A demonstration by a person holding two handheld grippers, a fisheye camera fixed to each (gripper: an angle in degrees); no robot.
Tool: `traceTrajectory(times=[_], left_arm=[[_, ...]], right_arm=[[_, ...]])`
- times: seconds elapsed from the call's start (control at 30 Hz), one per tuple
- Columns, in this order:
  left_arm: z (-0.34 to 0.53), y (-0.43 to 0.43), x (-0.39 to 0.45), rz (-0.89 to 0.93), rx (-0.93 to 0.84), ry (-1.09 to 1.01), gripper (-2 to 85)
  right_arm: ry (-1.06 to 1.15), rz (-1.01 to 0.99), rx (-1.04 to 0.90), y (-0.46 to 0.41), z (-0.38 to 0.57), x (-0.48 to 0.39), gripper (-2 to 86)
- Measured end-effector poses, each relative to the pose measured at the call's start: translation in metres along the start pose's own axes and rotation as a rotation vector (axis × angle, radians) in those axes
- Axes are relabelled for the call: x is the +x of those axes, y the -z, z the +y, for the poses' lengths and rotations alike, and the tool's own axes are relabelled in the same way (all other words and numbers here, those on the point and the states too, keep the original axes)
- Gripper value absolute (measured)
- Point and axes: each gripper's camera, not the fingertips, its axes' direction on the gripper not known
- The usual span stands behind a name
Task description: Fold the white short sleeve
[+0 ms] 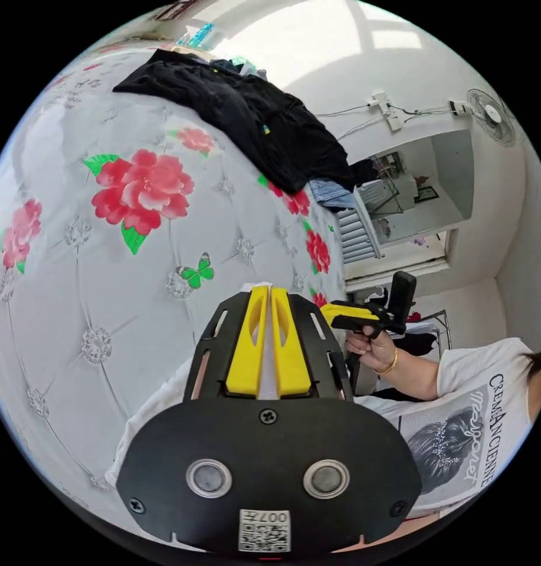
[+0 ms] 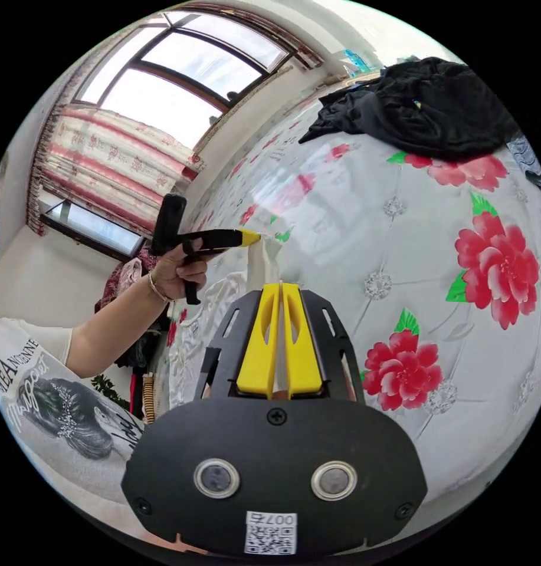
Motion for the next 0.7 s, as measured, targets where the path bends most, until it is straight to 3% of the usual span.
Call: traceTrajectory(times=[0.1,0.37,0.57,0.7], left_arm=[[-0.005,0.018,0.004,-0.031,0.059,-0.044,-0.9],[-0.004,-0.010,-0.042,-0.029,-0.026,0.112,1.4],[-0.005,-0.002,-0.062,-0.009,0.029,0.179,7.9],[-0.020,-0.022,-0.059,0.023,-0.093,0.157,10.6]], right_arm=[[-0.060,-0.008,0.044,0.028,0.015,0.022,-0.3],[-0.373,-0.256,0.092,0.030,0.043,0.093,-0.2],[-0.373,-0.109,0.040,0.029,0.045,0.095,0.6],[-0.397,-0.092,0.015,0.032,0.047,0.094,1.2]])
